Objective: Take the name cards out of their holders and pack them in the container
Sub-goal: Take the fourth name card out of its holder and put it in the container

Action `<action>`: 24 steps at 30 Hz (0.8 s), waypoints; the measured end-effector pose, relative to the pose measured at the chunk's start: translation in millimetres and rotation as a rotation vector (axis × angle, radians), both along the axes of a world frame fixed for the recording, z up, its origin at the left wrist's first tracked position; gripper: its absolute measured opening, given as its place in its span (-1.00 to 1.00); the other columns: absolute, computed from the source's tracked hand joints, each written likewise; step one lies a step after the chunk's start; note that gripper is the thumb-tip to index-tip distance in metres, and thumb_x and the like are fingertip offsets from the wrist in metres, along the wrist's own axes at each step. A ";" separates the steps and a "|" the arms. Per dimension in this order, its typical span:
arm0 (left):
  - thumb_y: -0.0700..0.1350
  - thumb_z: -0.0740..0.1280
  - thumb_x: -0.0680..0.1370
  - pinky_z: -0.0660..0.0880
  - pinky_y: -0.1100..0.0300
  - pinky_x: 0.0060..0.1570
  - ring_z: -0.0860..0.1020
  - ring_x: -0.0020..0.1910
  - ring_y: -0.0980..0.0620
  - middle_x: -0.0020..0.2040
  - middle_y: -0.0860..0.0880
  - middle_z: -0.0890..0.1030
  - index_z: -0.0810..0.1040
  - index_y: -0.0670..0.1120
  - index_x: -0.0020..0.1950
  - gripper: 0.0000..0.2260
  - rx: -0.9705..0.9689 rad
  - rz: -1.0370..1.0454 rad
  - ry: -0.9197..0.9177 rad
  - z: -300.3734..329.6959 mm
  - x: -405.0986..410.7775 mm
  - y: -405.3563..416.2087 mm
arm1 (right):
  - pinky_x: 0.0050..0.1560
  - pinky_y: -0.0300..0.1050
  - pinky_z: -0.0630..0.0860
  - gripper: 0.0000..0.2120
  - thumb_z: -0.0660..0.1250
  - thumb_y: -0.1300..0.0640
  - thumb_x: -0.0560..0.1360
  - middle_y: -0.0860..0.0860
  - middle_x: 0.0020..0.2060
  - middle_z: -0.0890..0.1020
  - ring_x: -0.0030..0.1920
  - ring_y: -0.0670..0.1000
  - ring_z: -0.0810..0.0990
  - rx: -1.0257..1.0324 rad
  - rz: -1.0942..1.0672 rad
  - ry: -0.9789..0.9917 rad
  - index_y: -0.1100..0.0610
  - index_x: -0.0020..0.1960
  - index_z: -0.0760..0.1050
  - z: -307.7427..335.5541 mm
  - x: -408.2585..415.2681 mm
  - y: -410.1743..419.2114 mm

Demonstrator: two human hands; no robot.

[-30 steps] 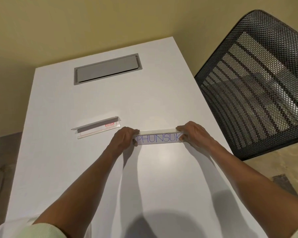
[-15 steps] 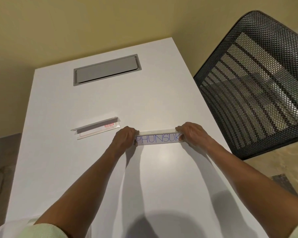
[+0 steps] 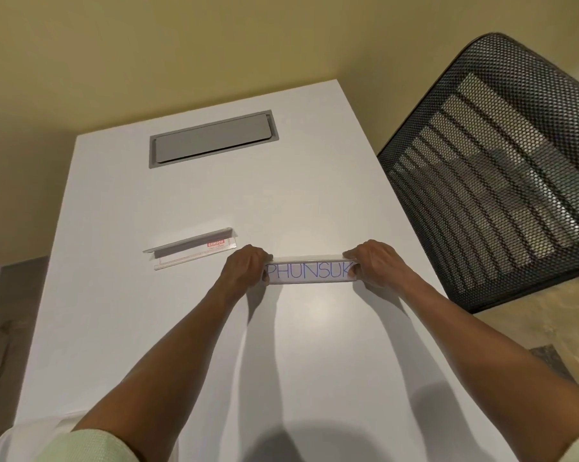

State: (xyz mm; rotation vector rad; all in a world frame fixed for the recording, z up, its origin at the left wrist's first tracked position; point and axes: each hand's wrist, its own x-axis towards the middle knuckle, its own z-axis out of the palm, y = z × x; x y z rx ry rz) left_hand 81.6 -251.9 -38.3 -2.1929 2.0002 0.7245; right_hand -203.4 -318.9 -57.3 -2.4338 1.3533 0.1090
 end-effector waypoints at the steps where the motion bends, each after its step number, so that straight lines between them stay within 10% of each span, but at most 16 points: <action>1: -0.20 0.31 0.46 0.51 0.05 0.05 0.54 0.10 -0.17 0.02 -0.15 0.66 0.65 -0.11 0.06 -0.78 -0.005 0.014 0.015 1.0 0.5 1.4 | -0.23 -0.12 0.32 -0.84 0.37 0.14 0.37 0.14 -0.18 0.68 -0.11 0.21 0.57 -0.005 -0.005 -0.015 0.15 -0.07 0.60 -0.2 -0.7 1.8; 12: -0.20 0.34 0.52 0.29 0.28 -0.01 0.54 0.20 0.01 0.08 -0.05 0.69 0.65 -0.06 0.14 -0.77 -0.032 0.203 0.167 40.1 10.2 32.9 | 0.16 -0.05 0.46 -0.61 0.38 0.04 0.47 0.06 0.18 0.64 0.23 0.11 0.53 0.008 -0.021 0.005 0.05 0.29 0.54 43.4 7.1 27.0; 24: -0.26 0.33 0.50 0.32 0.32 -0.07 0.55 0.20 0.05 0.08 -0.06 0.70 0.59 -0.02 0.25 -0.65 -0.156 0.169 0.079 114.8 28.6 93.6 | 0.07 0.01 0.52 -0.66 0.41 0.02 0.44 0.06 0.10 0.66 0.18 0.12 0.54 -0.066 0.007 0.003 0.02 0.20 0.58 124.1 27.4 80.2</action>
